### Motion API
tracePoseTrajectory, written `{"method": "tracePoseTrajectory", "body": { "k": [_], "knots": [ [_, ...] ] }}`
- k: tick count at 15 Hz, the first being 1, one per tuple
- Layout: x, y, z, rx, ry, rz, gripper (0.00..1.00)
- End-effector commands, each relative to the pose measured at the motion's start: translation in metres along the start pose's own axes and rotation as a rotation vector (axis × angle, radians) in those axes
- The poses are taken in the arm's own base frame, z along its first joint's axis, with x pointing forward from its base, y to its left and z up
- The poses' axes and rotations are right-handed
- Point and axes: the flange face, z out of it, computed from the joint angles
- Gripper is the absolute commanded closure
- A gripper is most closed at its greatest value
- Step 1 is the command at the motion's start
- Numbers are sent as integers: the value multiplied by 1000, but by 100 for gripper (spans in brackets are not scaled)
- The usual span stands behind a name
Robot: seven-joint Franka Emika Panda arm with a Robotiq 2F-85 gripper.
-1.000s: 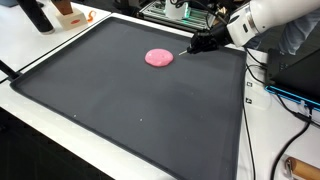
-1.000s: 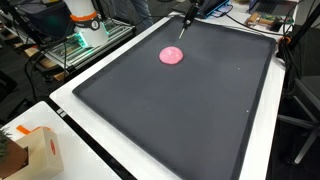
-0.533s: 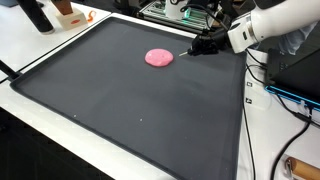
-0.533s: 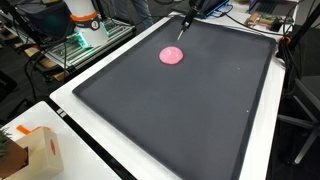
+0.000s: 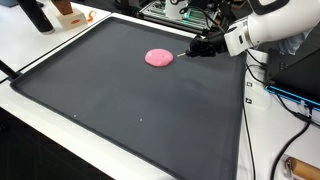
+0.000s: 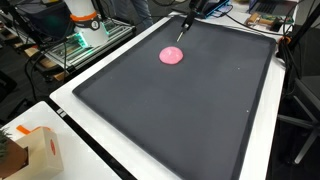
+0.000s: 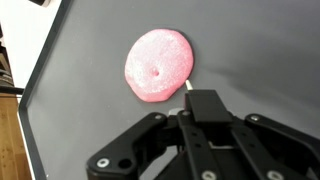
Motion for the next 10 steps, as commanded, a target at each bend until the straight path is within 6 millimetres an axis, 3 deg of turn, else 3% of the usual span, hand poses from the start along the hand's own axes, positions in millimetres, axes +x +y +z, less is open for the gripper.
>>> {"method": "tracePoseTrajectory", "body": {
  "k": [1, 10],
  "knots": [
    [4, 3, 2, -3, -17, 17, 97],
    [7, 22, 2, 55, -10, 18, 97]
  ]
}}
